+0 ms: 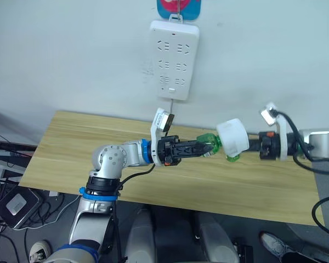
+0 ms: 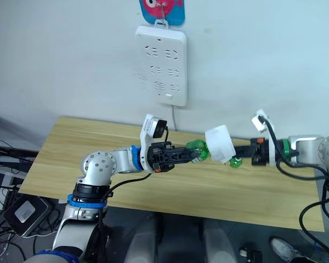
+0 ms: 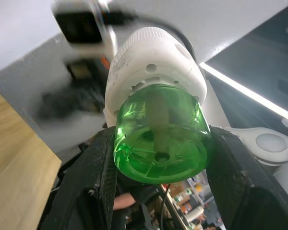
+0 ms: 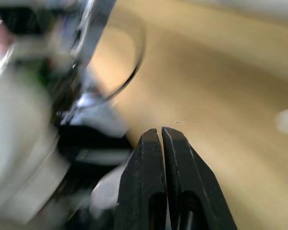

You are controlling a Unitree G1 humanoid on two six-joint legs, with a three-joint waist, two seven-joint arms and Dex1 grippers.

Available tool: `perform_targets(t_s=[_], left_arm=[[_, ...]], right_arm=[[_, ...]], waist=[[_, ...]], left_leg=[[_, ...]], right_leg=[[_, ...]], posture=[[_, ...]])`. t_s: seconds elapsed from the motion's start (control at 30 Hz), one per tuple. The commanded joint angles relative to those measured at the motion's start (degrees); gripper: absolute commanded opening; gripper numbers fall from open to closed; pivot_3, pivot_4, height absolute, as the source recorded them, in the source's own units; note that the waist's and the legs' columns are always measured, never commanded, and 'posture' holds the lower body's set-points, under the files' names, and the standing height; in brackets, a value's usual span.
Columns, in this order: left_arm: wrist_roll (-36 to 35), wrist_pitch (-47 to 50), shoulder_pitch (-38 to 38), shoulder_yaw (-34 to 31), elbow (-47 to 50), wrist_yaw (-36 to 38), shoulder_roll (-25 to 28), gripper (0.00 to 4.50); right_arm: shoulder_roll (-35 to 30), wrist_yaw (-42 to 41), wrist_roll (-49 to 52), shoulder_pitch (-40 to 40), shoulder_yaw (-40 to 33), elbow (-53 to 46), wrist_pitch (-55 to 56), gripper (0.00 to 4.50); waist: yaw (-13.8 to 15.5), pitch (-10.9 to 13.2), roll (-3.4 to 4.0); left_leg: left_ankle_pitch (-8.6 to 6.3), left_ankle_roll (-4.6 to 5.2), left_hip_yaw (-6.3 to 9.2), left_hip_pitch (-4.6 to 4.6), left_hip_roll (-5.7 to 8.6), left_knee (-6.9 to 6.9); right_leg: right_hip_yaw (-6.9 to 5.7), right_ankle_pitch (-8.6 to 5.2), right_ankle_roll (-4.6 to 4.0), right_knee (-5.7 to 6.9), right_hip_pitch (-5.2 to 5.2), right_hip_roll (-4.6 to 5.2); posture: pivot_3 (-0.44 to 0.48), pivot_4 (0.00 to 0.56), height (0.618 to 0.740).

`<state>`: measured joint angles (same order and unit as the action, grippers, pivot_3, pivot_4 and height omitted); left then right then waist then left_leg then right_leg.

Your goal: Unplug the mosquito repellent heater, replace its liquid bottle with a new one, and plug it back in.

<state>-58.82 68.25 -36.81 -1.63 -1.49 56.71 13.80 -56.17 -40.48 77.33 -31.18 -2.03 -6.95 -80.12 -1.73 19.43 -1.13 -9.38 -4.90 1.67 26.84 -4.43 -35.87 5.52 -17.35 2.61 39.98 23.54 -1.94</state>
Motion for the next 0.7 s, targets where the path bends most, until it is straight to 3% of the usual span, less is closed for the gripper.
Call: perform_targets(t_s=[0.03,0.2,0.37,0.47,0.57,0.7], left_arm=[[-1.0,-0.7,0.1,-0.6,1.4,-0.3,-0.2,2.24],[-0.2,-1.1,1.2,0.2,1.4,-0.9,-0.4,2.24],[-0.1,-1.5,0.2,0.3,0.4,-1.0,-0.7,2.24],[-0.2,-1.5,-0.3,0.2,0.0,-0.5,-0.2,2.24],[-0.3,-1.3,-0.5,0.5,0.2,0.0,0.5,2.24],[-0.9,-0.6,-0.3,0.4,0.7,0.2,1.1,2.24]], right_arm=[[-1.1,4.8,14.4,0.6,-5.9,-3.8,-1.9,0.09],[-2.6,15.1,31.3,-4.6,-2.3,-2.1,2.9,0.09],[-7.2,13.3,35.7,-4.6,-1.0,-3.8,2.1,0.09],[-10.6,11.4,32.4,0.8,-2.3,-6.9,0.1,0.09],[-11.5,7.6,22.0,5.6,-3.6,-5.2,0.9,0.09],[-11.8,0.3,11.6,5.0,-3.2,0.2,1.8,0.09]], waist=[[-0.1,0.0,0.00],[-0.8,0.0,0.00],[-1.3,0.0,0.00],[-1.1,0.0,0.00],[-1.2,0.0,0.00],[-1.2,0.0,0.00]], left_leg=[[-0.03,0.05,-0.03,0.00,0.02,-0.03],[-0.06,0.20,-0.07,-0.06,0.03,-0.20],[0.00,0.30,-0.08,-0.05,0.05,-0.20],[-0.01,0.30,-0.05,-0.03,0.05,-0.17],[-0.01,0.30,-0.06,-0.03,0.03,-0.15],[0.00,0.29,-0.11,-0.04,0.03,-0.19]], right_leg=[[0.03,0.00,0.00,0.01,0.00,0.03],[0.10,0.02,0.19,0.06,-0.08,0.02],[0.14,-0.01,0.39,0.04,-0.08,0.01],[0.11,0.00,0.38,0.01,-0.08,0.01],[0.09,0.11,0.18,0.01,-0.07,0.01],[0.12,0.10,0.21,0.04,-0.04,0.01]], posture=[[-0.085,0.329,0.740],[-0.102,0.323,0.740],[-0.103,0.321,0.740],[-0.103,0.322,0.740],[-0.103,0.322,0.740],[-0.094,0.324,0.740]])
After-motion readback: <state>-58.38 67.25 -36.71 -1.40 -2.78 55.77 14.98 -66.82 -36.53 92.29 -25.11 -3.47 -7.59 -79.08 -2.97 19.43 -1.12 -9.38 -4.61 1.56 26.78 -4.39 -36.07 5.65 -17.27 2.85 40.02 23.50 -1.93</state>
